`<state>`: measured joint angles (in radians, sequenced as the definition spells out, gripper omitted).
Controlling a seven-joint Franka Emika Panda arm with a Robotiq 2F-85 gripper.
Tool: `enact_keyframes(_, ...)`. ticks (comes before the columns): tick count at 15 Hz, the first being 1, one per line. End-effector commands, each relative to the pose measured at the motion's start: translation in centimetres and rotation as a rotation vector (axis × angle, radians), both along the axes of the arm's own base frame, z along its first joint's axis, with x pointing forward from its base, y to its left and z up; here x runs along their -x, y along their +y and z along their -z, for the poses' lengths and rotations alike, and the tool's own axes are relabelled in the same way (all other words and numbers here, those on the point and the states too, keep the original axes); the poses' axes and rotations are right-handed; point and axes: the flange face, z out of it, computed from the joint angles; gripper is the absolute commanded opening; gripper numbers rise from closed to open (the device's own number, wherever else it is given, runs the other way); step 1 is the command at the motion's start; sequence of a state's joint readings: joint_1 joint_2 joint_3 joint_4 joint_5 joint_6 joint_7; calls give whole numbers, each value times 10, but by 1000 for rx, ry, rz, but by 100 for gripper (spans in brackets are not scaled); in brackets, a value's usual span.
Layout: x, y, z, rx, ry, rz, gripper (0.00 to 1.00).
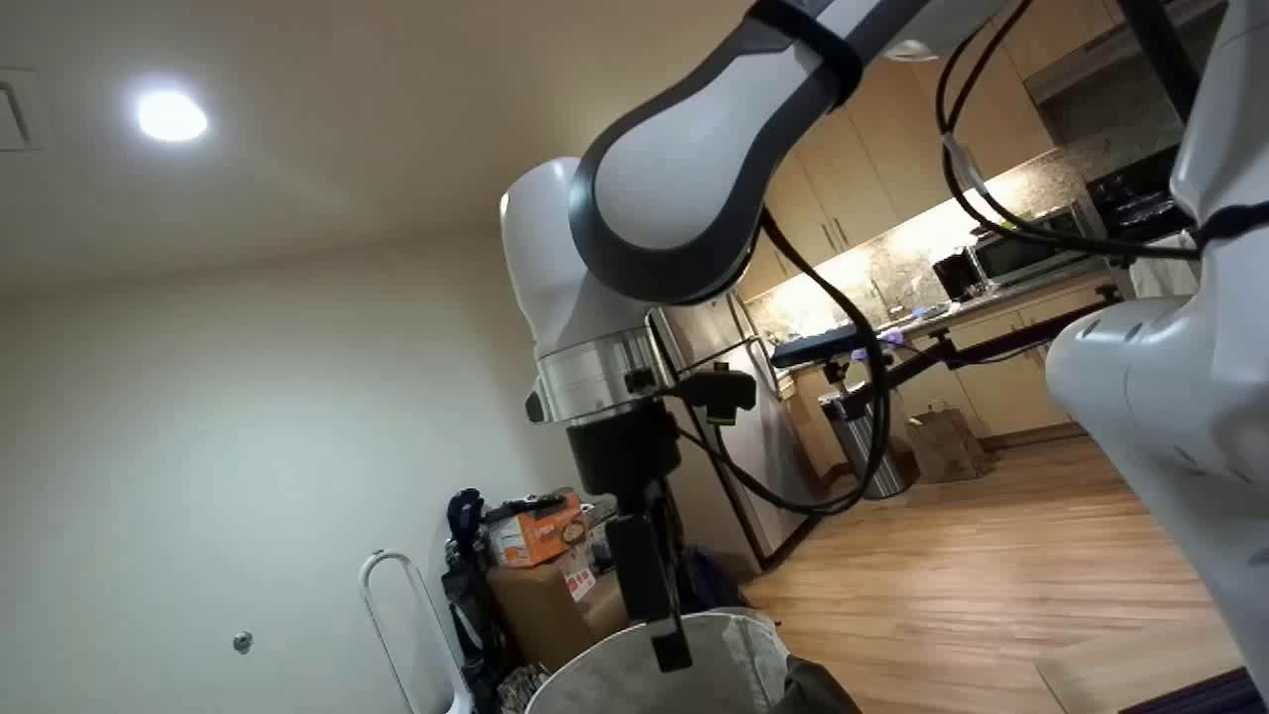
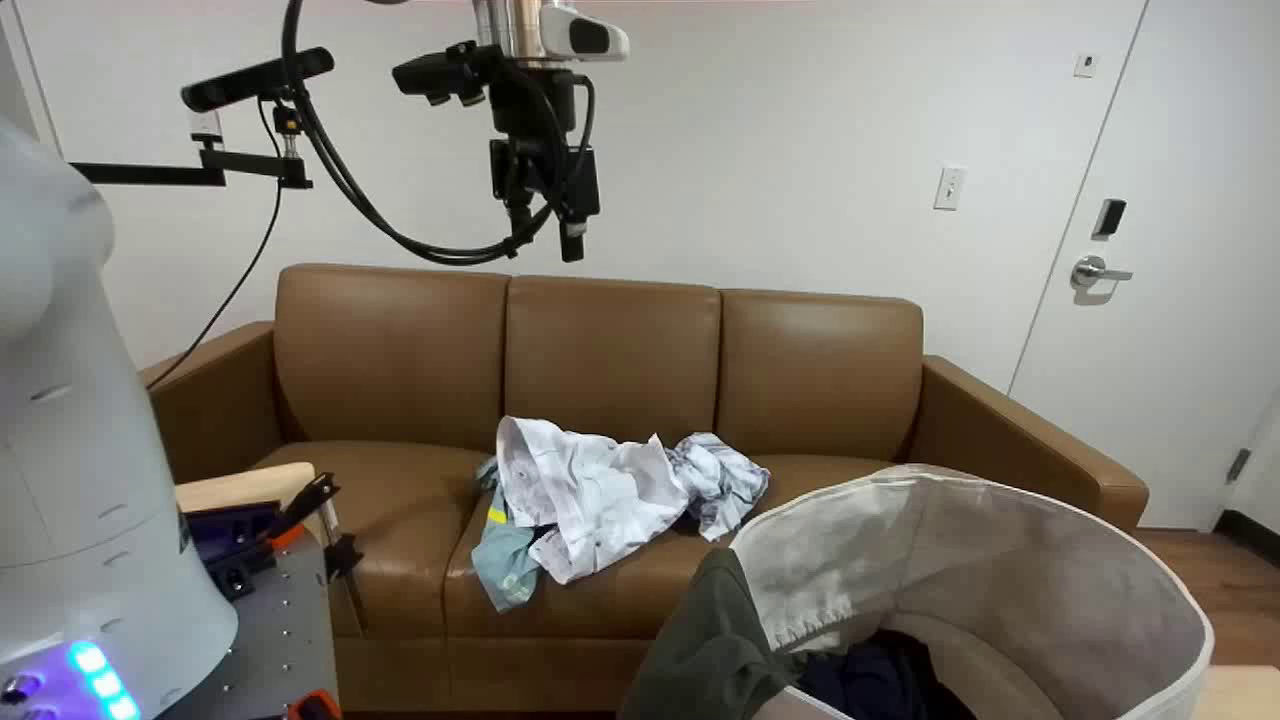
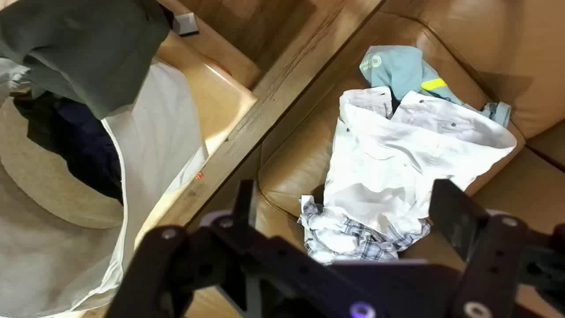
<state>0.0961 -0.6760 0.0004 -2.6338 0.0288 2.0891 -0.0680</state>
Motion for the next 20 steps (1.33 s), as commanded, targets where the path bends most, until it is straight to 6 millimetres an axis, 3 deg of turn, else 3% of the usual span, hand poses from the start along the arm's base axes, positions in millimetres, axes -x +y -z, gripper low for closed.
enact_keyframes(1, 0, 0, -1, 0, 1, 0, 100)
enact_keyframes(6, 0, 0, -1, 0, 1, 0, 100)
enact_keyframes(9, -27, -29, -6, 40, -133, 79, 100)
enact_keyframes(11, -41, -64, 6, 52, -177, 160, 100)
enact_keyframes(15, -47, -123, 56, 7, -179, 317, 100)
enact_keyframes(17, -43, -139, 88, -28, -179, 372, 100)
enact_keyframes(18, -43, -132, 63, -6, -179, 323, 100)
enact_keyframes(20, -41, -140, 87, -15, -163, 352, 100)
